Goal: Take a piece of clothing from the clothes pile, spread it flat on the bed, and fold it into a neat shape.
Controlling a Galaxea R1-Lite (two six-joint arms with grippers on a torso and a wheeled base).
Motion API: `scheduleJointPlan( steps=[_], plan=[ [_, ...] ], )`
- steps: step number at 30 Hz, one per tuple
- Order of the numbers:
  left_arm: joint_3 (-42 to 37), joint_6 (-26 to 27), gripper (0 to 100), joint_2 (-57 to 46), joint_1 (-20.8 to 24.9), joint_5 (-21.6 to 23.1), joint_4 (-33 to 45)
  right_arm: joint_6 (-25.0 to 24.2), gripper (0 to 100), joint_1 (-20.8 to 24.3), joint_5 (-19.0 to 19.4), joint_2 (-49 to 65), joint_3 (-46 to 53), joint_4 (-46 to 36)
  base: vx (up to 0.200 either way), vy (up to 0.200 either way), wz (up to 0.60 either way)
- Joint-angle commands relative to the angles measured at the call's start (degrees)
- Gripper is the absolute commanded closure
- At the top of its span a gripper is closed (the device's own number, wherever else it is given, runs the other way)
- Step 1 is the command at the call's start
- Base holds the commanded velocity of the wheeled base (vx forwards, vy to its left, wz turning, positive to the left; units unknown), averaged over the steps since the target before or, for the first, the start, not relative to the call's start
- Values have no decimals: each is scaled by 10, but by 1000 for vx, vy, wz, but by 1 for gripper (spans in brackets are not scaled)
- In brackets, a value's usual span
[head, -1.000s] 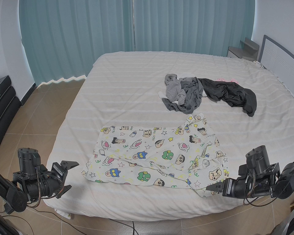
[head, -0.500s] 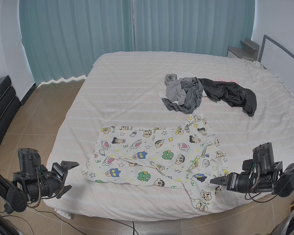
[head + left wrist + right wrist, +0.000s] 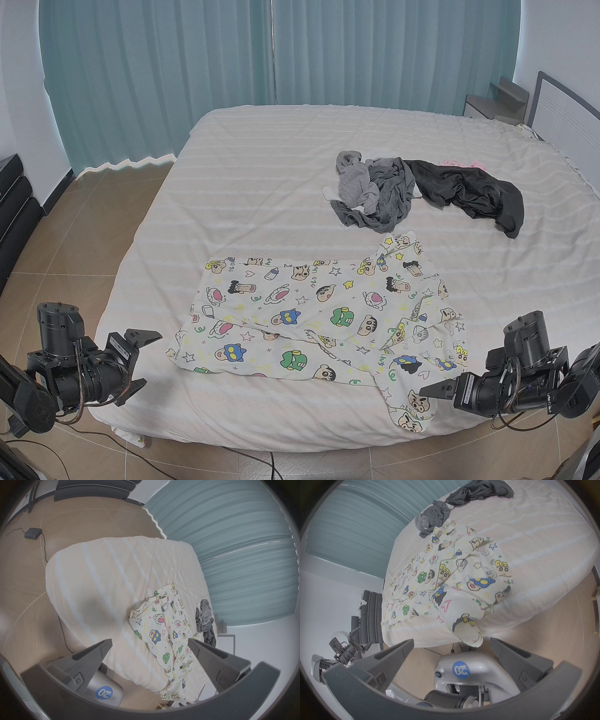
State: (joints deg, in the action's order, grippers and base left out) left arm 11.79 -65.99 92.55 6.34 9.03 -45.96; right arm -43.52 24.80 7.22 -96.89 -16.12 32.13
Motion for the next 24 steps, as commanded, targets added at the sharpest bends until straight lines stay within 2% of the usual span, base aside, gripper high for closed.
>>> scheduleJointPlan(
  steps=[1, 5, 11, 17, 20, 21, 24],
  plan=[
    [0, 0, 0, 2, 0, 0, -1, -16, 0, 14, 9, -13, -1, 4, 0, 0, 0],
    [0, 0, 0, 2, 0, 0, 0, -56, 0, 21, 10, -49, -32, 5, 0, 0, 0],
    [0, 0, 0, 2, 0, 0, 0, -69, 0, 24, -6, -83, -46, 29, 0, 0, 0],
    [0, 0, 0, 2, 0, 0, -1, -66, 0, 24, -76, -102, -41, 107, 0, 0, 0],
    [0, 0, 0, 2, 0, 0, -1, -67, 0, 28, -79, -108, -42, 113, 0, 0, 0],
    [0, 0, 0, 2, 0, 0, -1, -67, 100, 30, -80, -112, -42, 115, 0, 0, 0],
    [0, 0, 0, 2, 0, 0, -1, -67, 100, 30, -84, -119, -42, 117, 0, 0, 0]
  ],
)
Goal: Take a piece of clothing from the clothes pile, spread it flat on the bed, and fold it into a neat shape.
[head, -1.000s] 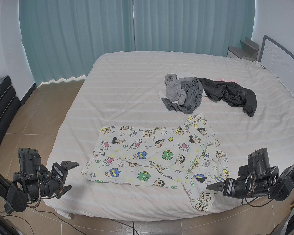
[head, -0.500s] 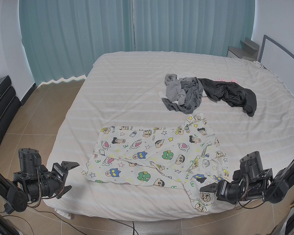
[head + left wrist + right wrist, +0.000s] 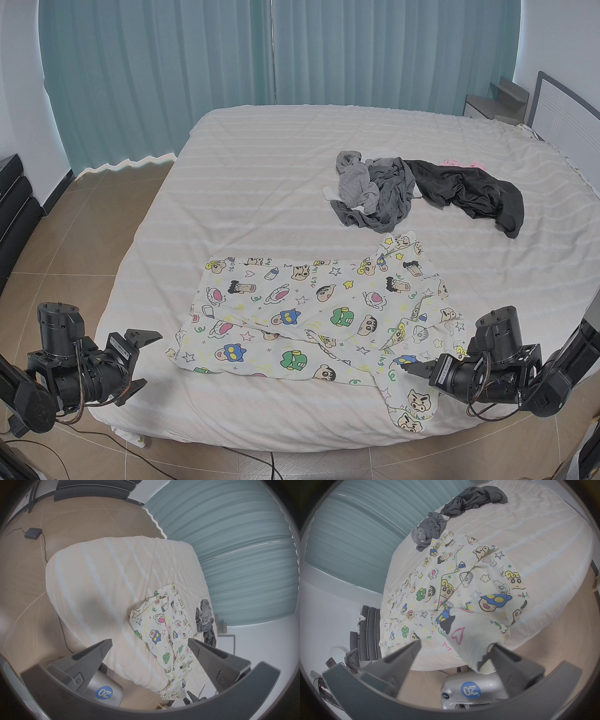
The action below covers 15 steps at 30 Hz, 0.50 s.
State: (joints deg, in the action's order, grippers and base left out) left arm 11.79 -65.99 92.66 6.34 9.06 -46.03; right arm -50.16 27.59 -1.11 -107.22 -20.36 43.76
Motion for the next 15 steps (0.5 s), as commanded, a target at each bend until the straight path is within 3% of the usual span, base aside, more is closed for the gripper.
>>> scheduleJointPlan(
  steps=[1, 9, 15],
  plan=[
    [0, 0, 0, 1, 0, 0, 0, 2, 100, 2, -5, -23, 3, 4, 0, 0, 0],
    [0, 0, 0, 1, 0, 0, 0, 15, 100, -5, -7, -48, 3, 25, 0, 0, 0],
    [-3, 0, 0, 1, 0, 0, -4, 17, 100, -38, -17, -40, 11, 63, 0, 0, 0]
  ],
)
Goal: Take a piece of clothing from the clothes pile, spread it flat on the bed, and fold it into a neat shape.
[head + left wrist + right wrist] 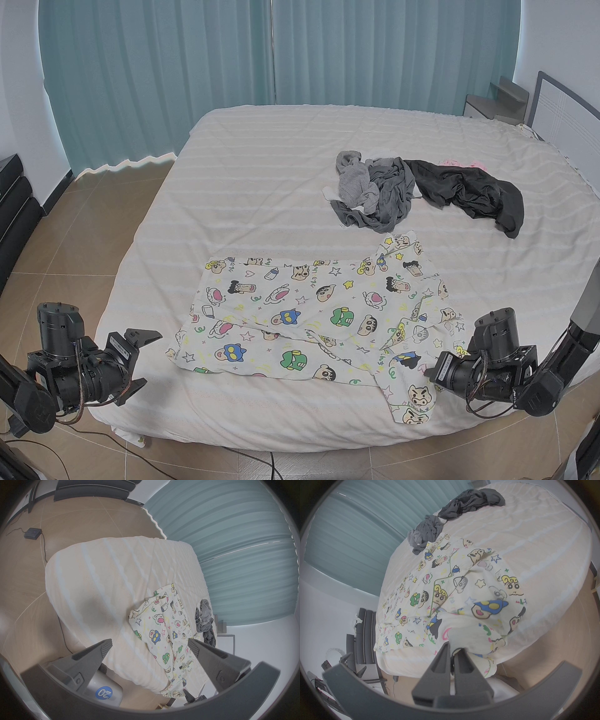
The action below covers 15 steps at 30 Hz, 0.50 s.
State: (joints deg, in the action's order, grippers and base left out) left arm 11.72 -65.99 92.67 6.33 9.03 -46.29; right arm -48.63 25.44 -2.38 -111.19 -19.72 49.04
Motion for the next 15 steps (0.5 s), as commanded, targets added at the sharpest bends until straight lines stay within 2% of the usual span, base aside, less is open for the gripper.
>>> scheduleJointPlan(
  steps=[1, 4, 8, 9, 13, 15],
  plan=[
    [-2, 0, 0, 1, 0, 0, -1, 6, 100, -25, -5, 0, 6, 20, 0, 0, 0],
    [-2, 0, 0, 1, 0, 0, -1, 20, 100, -54, 0, -1, 10, 46, 0, 0, 0],
    [-2, 0, 0, 1, 0, 0, -1, 21, 100, -75, 31, -1, 10, 77, 0, 0, 0],
    [-2, 0, 0, 1, 0, 0, -1, 21, 100, -87, 54, 3, 11, 91, 0, 0, 0],
    [-2, 0, 0, 1, 0, 0, -1, 20, 100, -109, 96, 6, 9, 98, 0, 0, 0],
    [-2, 0, 0, 1, 0, 0, -1, 19, 100, -124, 131, 2, 6, 101, 0, 0, 0]
  ],
)
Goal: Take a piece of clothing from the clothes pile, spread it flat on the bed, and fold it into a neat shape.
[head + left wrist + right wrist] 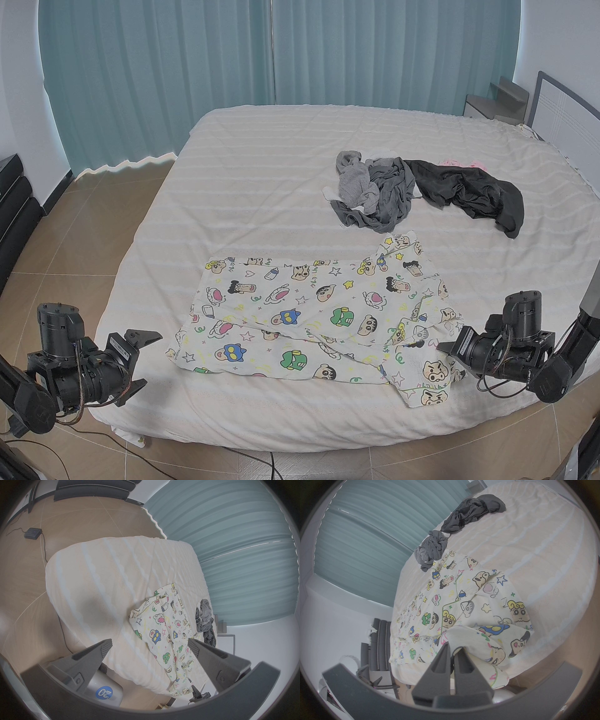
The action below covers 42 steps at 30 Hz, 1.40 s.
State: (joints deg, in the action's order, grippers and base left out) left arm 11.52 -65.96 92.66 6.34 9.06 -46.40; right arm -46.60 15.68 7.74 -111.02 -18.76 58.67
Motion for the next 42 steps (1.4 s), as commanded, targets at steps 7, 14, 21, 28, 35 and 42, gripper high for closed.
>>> scheduleJointPlan(
  steps=[7, 14, 21, 28, 35, 42],
  plan=[
    [0, 0, 0, 8, 0, 0, -1, -5, 100, -94, 115, -21, -22, 14, 0, 0, 0],
    [0, 0, 0, 9, 0, 0, -1, -4, 100, -108, 137, -44, -32, 16, 0, 0, 0],
    [0, 0, 0, 9, 0, 0, -1, -3, 100, -111, 181, -87, -34, 107, 0, 0, 0],
    [0, 0, 0, 9, 0, 0, -1, -2, 100, -115, 179, -125, -39, 138, 0, 0, 0],
    [0, 0, 0, 9, 0, 0, -1, -3, 0, -136, 179, -148, -63, 137, 0, 0, 0],
    [-1, 0, 0, 16, 0, 0, -12, -4, 0, -150, 177, -153, -71, 138, 0, 0, 0]
  ],
)
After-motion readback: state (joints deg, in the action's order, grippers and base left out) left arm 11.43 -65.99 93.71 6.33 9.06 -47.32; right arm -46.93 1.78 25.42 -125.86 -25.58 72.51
